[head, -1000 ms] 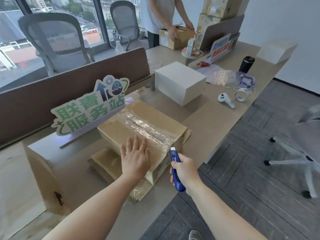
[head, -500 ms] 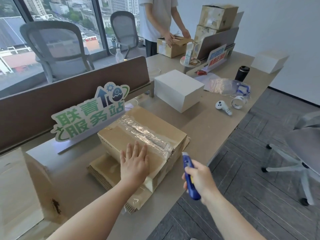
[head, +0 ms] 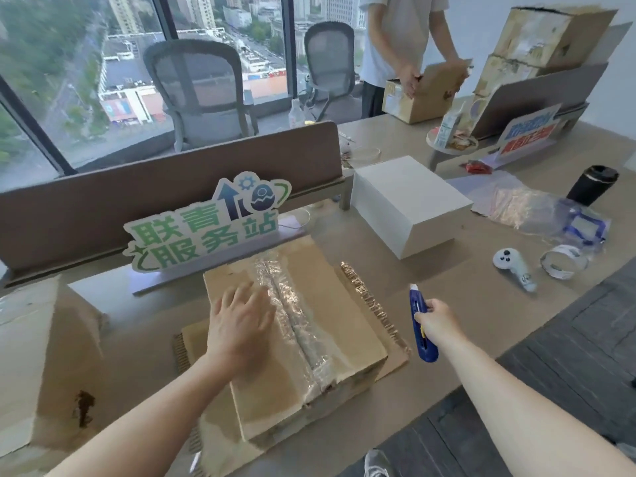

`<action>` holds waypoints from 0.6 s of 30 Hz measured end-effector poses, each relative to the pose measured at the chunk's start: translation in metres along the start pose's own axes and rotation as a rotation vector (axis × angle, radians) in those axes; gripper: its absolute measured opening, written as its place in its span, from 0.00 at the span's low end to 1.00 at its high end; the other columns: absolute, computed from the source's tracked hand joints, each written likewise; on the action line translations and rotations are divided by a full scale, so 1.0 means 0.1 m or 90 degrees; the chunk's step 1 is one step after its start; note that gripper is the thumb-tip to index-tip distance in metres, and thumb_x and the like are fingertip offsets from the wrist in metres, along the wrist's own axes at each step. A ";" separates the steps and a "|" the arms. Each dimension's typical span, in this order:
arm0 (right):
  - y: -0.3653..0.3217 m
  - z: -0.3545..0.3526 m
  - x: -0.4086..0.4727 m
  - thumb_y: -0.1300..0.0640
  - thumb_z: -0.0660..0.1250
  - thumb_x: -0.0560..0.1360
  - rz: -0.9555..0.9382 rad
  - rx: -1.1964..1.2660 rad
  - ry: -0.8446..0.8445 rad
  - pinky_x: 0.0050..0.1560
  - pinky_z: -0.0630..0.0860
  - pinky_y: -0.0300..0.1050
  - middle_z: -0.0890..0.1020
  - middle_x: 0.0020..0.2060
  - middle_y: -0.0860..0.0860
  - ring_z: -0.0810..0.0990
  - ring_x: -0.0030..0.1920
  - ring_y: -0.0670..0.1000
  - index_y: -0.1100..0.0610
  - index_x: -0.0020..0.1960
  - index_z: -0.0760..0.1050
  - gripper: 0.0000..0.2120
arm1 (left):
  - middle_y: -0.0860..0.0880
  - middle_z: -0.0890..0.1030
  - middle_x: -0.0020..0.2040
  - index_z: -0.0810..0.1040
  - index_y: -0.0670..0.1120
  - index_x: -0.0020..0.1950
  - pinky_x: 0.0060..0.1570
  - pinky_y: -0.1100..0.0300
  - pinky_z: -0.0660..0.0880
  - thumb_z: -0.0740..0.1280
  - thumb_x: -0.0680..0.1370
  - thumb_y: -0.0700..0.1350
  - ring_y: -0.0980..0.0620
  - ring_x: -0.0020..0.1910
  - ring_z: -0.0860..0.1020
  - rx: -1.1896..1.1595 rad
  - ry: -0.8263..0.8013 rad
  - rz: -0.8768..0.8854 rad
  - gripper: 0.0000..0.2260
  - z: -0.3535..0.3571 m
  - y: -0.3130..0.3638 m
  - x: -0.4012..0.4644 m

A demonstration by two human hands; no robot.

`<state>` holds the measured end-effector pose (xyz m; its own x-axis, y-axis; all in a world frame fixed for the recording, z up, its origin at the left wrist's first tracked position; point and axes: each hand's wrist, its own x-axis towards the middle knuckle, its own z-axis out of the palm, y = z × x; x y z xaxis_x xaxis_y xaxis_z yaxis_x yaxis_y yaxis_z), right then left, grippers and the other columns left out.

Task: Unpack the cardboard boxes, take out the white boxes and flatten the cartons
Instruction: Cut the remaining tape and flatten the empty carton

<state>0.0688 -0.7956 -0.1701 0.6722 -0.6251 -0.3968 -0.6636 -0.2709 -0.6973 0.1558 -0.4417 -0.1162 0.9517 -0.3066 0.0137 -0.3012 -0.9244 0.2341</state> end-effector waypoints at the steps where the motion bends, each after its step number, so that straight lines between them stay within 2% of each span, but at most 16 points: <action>1: 0.02 -0.04 0.15 0.60 0.64 0.76 0.000 -0.033 -0.016 0.43 0.73 0.47 0.81 0.44 0.51 0.80 0.45 0.56 0.52 0.53 0.74 0.07 | 0.49 0.60 0.78 0.64 0.56 0.75 0.75 0.46 0.50 0.52 0.82 0.59 0.45 0.77 0.56 0.004 -0.008 -0.036 0.22 0.02 0.03 0.12; 4: 0.11 -0.13 0.59 0.60 0.64 0.75 -0.009 -0.121 -0.063 0.47 0.77 0.50 0.83 0.43 0.53 0.81 0.44 0.57 0.55 0.50 0.78 0.06 | 0.48 0.50 0.81 0.57 0.57 0.79 0.76 0.41 0.43 0.51 0.82 0.61 0.44 0.80 0.46 0.013 -0.042 -0.144 0.25 0.06 0.02 0.43; 8: 0.14 -0.20 1.01 0.60 0.63 0.76 -0.016 -0.180 -0.115 0.47 0.78 0.49 0.83 0.44 0.54 0.81 0.44 0.57 0.54 0.50 0.77 0.05 | 0.49 0.46 0.81 0.54 0.56 0.80 0.75 0.37 0.44 0.51 0.81 0.62 0.45 0.79 0.41 0.004 -0.086 -0.257 0.27 0.11 -0.03 0.62; 13: 0.22 -0.18 1.31 0.60 0.66 0.77 -0.025 -0.219 -0.160 0.43 0.74 0.46 0.81 0.43 0.54 0.80 0.44 0.57 0.56 0.52 0.77 0.05 | 0.51 0.43 0.81 0.51 0.57 0.80 0.76 0.39 0.44 0.47 0.81 0.62 0.47 0.79 0.38 0.031 -0.069 -0.281 0.27 0.20 0.03 0.52; 16: 0.31 -0.15 1.44 0.56 0.67 0.77 -0.015 -0.230 -0.166 0.47 0.78 0.49 0.82 0.44 0.53 0.81 0.44 0.56 0.55 0.55 0.77 0.07 | 0.52 0.44 0.81 0.51 0.58 0.80 0.76 0.41 0.44 0.47 0.81 0.63 0.48 0.79 0.38 0.045 -0.061 -0.286 0.27 0.22 0.04 0.52; 18: 0.32 -0.16 1.46 0.54 0.66 0.78 -0.011 -0.252 -0.161 0.45 0.79 0.48 0.82 0.43 0.52 0.81 0.42 0.55 0.55 0.56 0.76 0.08 | 0.52 0.46 0.81 0.53 0.58 0.79 0.76 0.42 0.46 0.48 0.81 0.63 0.48 0.79 0.40 0.048 -0.056 -0.287 0.27 0.22 0.05 0.53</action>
<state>0.1406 -0.9066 -0.2407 0.7109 -0.4328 -0.5543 -0.6923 -0.5696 -0.4432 0.2038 -0.4672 -0.1358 0.9809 0.1151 -0.1570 0.1354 -0.9828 0.1259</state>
